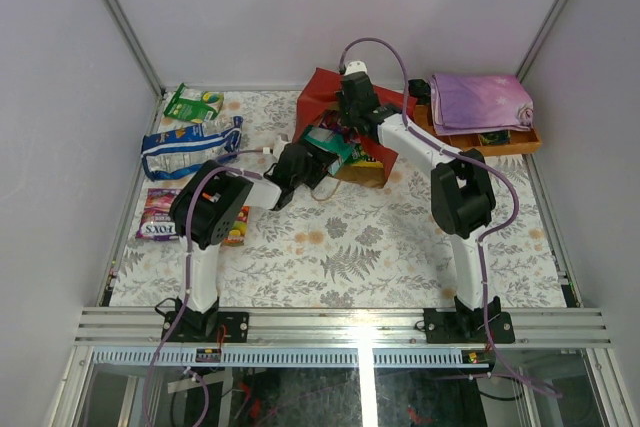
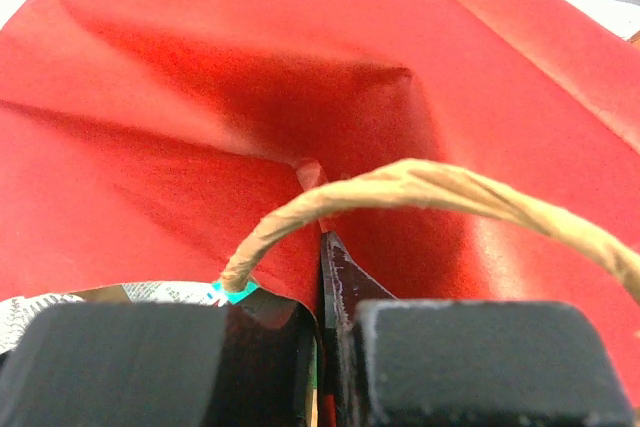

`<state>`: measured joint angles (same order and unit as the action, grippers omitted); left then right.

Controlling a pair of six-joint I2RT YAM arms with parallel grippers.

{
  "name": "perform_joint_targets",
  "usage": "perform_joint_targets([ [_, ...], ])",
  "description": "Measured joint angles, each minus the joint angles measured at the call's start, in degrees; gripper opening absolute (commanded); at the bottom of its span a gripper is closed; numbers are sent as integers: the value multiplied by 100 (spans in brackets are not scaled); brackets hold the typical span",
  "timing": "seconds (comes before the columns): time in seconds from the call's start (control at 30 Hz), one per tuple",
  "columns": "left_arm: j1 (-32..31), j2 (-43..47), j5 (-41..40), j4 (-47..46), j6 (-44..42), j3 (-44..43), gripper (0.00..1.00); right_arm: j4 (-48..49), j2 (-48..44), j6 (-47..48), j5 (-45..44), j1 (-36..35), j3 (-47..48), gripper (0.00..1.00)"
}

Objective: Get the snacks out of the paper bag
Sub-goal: Take out the snack from the paper bag.

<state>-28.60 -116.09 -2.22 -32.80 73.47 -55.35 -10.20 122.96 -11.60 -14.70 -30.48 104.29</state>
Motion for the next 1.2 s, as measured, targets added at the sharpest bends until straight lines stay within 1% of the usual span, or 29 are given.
perform_joint_targets([
  [0.2,0,-50,-17,-17,42,-63,62,52,0,28,87,7,-48,0],
  [0.6,0,-50,-107,-262,306,87,62,63,0,52,223,13,-57,0],
  [0.73,-7,-192,-332,-238,402,-101,62,63,0,52,232,15,-57,0],
  [0.83,-24,-455,-439,-321,535,-400,62,63,0,50,240,17,-57,0],
  [0.9,-24,-623,-442,-422,614,-568,60,66,0,52,240,15,-57,0],
  [0.93,-24,-715,-442,-498,664,-645,56,66,0,52,240,17,-57,0],
  [0.97,-24,-796,-428,-564,710,-706,47,66,0,57,240,15,-57,0],
  [1.03,-24,-942,-407,-686,782,-791,12,66,0,63,238,17,-57,0],
  [1.07,-24,-990,-382,-717,822,-796,1,68,0,68,238,17,-57,0],
  [1.2,-17,-1060,-339,-870,848,-680,0,74,0,109,236,17,-57,0],
])
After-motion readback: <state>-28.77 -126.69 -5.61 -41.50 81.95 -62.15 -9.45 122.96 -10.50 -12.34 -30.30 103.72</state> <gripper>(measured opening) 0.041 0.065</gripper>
